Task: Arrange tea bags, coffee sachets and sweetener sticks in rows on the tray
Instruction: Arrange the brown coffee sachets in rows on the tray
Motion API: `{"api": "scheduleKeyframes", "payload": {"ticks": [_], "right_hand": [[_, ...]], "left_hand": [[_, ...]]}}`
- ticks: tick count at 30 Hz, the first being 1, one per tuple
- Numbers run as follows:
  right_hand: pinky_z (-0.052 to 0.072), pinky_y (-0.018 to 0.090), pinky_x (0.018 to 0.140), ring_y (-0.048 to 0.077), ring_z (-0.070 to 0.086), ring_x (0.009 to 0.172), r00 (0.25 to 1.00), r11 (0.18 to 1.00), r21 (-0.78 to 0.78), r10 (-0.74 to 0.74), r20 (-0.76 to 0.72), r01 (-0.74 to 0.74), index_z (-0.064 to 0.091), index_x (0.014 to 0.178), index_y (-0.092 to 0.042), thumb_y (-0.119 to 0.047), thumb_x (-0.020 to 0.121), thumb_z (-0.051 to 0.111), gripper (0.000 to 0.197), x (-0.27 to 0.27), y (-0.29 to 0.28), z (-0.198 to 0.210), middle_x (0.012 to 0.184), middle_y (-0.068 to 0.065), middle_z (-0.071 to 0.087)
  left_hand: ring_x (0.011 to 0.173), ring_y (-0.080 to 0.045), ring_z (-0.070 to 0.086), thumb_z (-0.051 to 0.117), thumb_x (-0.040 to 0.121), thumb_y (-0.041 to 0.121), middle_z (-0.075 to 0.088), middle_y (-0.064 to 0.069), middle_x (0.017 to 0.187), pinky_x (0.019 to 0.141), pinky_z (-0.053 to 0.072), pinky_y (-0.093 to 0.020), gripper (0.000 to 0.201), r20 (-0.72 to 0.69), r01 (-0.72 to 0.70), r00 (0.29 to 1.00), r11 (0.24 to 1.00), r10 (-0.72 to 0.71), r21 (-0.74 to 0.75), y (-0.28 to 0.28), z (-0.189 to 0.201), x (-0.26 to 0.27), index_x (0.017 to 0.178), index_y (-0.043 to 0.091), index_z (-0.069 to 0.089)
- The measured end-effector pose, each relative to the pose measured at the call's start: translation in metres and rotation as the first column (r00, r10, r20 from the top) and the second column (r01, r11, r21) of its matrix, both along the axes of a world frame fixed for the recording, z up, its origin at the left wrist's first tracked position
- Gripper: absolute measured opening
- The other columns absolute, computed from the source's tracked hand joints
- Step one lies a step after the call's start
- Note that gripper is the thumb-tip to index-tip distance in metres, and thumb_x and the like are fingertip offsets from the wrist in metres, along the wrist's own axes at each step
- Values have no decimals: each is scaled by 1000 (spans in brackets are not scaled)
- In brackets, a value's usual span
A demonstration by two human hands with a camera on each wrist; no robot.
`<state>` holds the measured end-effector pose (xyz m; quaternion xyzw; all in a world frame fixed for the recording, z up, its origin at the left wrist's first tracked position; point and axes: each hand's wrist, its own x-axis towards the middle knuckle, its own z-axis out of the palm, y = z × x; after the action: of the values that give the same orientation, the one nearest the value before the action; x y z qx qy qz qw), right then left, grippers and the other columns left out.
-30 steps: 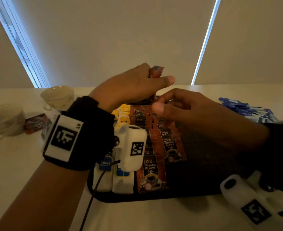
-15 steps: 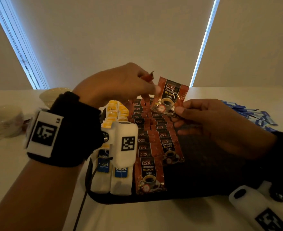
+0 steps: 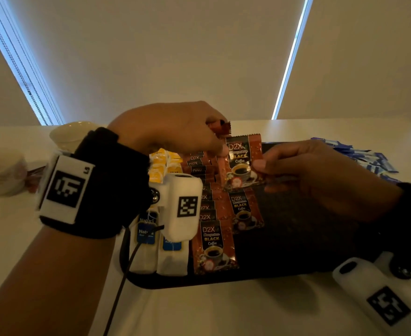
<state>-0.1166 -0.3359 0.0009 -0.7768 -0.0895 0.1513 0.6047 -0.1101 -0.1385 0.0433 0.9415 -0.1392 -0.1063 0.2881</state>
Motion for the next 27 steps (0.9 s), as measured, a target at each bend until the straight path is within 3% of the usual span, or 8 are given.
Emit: {"api": "scheduleKeyframes", "payload": {"ticks": [4, 7, 12, 16, 19, 21, 23, 27], "right_hand": [[52, 15, 51, 8, 67, 62, 999, 986, -160, -38, -4, 37, 66, 83, -5, -11, 72, 68, 12, 0, -7, -3, 78, 6, 71], [47, 14, 44, 7, 65, 53, 999, 935, -354, -22, -25, 11, 57, 90, -11, -5, 76, 69, 19, 4, -12, -14, 75, 3, 68], [52, 16, 55, 5, 66, 59, 982, 802, -567, 166, -90, -187, 58, 77, -11, -7, 77, 70, 13, 9, -16, -26, 67, 1, 68], [50, 17, 56, 4, 66, 59, 964, 734, -625, 214, -158, -265, 58, 75, -12, -8, 80, 69, 13, 16, -11, -30, 62, -2, 68], [53, 18, 59, 6, 67, 62, 956, 701, -652, 245, -162, -290, 57, 75, -13, -10, 80, 69, 13, 19, -6, -33, 64, -2, 68], [52, 18, 59, 6, 67, 62, 947, 680, -661, 257, -190, -317, 56, 77, -14, -12, 81, 69, 13, 20, -4, -32, 67, -1, 67], [52, 18, 58, 6, 66, 61, 944, 664, -673, 267, -194, -325, 56, 80, -15, -14, 81, 69, 13, 20, -4, -29, 68, -1, 67], [50, 14, 55, 3, 64, 61, 961, 701, -678, 275, -32, -223, 55, 84, -20, -25, 82, 65, 12, 20, -1, -11, 76, -1, 66]], "left_hand": [[73, -15, 57, 58, 90, 32, 62, -1, 88, 54, 45, -20, 22, 34, -63, 997, 998, 64, -21, -2, -3, 4, 104, 16, 60], [74, -16, 57, 55, 89, 43, 59, -1, 87, 55, 46, -22, 31, 73, -125, 989, 991, 129, -52, 0, -3, 7, 107, 16, 55], [80, -14, 58, 51, 93, 37, 61, -5, 94, 55, 48, -23, 30, 86, -161, 980, 969, 179, -187, 1, -3, 11, 112, 14, 55], [83, -15, 58, 42, 98, 29, 61, -4, 96, 57, 52, -22, 26, 69, -169, 980, 962, 188, -213, 0, -5, 11, 110, 17, 61], [74, -16, 55, 37, 100, 29, 58, -10, 96, 57, 49, -21, 31, 81, -171, 978, 960, 193, -222, -1, -3, 10, 104, 19, 66], [70, -16, 54, 39, 99, 30, 61, -16, 101, 56, 45, -20, 31, 129, -172, 971, 960, 203, -219, 0, -2, 8, 106, 21, 68], [68, -14, 57, 45, 97, 30, 65, -13, 105, 54, 43, -18, 28, 152, -171, 965, 955, 212, -242, 1, -1, 7, 111, 19, 67], [80, -19, 69, 58, 89, 23, 69, -9, 99, 71, 56, -30, 20, 190, -120, 965, 950, 179, -288, 7, 2, 7, 107, 15, 64]]}}
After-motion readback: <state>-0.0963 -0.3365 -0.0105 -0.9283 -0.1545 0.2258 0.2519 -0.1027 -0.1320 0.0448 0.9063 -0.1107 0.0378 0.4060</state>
